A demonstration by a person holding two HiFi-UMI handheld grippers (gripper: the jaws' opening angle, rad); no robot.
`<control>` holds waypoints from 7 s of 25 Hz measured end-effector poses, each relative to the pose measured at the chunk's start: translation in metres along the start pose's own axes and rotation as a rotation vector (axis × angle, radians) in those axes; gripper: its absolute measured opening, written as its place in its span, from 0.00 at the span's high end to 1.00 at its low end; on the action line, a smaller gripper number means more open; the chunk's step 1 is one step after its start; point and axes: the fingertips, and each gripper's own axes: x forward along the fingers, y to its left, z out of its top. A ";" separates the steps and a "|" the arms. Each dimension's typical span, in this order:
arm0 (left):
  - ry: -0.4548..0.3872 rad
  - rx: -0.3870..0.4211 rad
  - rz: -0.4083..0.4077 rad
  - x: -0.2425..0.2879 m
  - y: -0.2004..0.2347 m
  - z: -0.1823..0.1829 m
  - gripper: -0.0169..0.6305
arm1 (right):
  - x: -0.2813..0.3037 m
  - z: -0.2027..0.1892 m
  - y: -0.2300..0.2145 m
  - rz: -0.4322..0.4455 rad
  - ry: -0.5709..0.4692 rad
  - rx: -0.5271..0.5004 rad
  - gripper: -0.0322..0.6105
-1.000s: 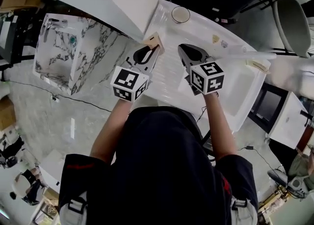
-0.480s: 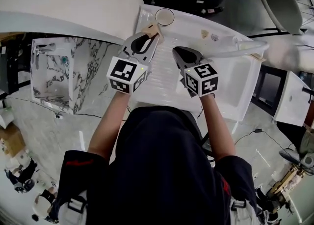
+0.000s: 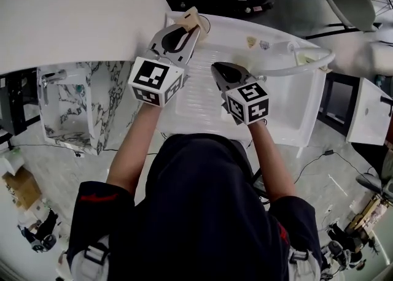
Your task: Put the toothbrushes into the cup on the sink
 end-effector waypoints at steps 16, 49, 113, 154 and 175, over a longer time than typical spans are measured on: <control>0.009 -0.005 0.026 0.024 0.024 -0.012 0.91 | 0.005 -0.003 -0.001 0.001 0.021 0.025 0.88; 0.149 -0.109 0.036 0.026 0.020 -0.077 0.76 | 0.008 -0.002 0.004 0.020 0.009 0.050 0.88; 0.015 -0.090 0.194 -0.088 -0.106 -0.073 0.95 | -0.066 0.004 0.040 0.178 -0.096 -0.210 0.88; -0.116 -0.027 0.072 -0.275 -0.205 -0.079 0.95 | -0.187 -0.053 0.200 -0.099 -0.302 -0.260 0.89; -0.138 -0.040 0.080 -0.237 -0.259 -0.054 0.94 | -0.251 -0.054 0.164 -0.110 -0.342 -0.259 0.89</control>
